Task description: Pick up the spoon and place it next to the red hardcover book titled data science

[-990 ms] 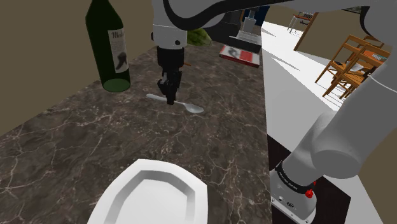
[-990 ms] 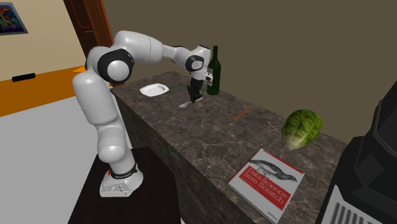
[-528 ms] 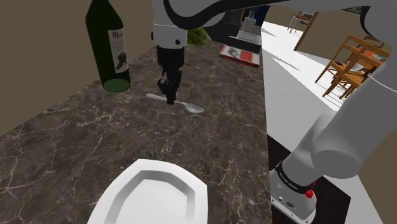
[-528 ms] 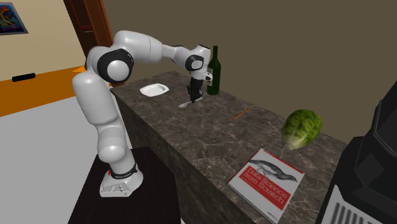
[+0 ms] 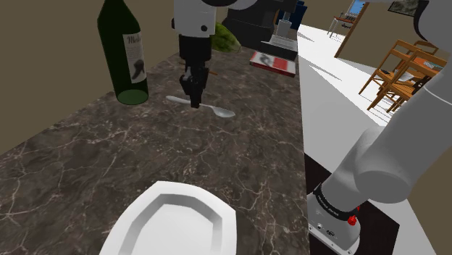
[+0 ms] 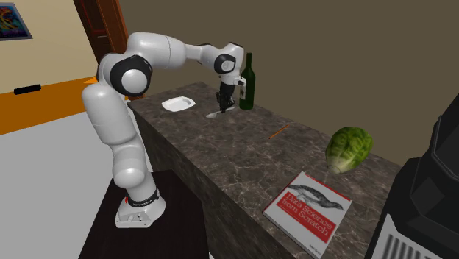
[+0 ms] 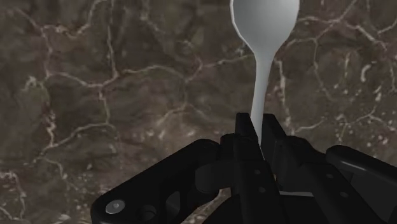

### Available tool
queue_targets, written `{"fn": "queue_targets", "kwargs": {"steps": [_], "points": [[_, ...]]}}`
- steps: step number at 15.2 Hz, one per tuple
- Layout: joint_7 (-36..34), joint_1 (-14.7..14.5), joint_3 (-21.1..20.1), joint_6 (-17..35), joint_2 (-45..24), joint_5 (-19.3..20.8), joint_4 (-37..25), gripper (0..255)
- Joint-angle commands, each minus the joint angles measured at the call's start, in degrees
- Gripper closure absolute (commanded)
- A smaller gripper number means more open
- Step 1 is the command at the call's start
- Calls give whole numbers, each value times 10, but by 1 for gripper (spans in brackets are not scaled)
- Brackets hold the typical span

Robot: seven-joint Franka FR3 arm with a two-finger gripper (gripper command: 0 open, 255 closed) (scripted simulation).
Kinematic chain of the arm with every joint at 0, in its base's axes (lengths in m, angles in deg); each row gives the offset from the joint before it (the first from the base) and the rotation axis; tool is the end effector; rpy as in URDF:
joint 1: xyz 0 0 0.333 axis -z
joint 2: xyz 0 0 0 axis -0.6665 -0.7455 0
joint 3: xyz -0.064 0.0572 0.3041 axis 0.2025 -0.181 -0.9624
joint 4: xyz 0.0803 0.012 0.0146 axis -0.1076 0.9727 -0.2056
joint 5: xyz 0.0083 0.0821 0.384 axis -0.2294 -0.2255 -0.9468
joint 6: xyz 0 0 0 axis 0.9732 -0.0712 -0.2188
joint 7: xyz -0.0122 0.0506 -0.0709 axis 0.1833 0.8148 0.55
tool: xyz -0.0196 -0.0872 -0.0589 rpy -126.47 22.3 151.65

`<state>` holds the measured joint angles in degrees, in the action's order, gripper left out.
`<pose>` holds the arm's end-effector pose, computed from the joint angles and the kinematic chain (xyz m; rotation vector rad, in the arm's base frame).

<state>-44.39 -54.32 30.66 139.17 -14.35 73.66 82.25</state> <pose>0.4529 0.2914 0.5062 -2.9027 -0.8487 0.2716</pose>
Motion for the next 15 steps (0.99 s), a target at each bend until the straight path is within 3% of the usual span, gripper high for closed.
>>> {"fn": "queue_targets", "kwargs": {"steps": [1,8,15], "points": [[-2,0,0,-16,0,0,-16,255],[-9,1,1,-69,0,1,-69,255],[91,46,55,-77,55,6,-10,255]]}}
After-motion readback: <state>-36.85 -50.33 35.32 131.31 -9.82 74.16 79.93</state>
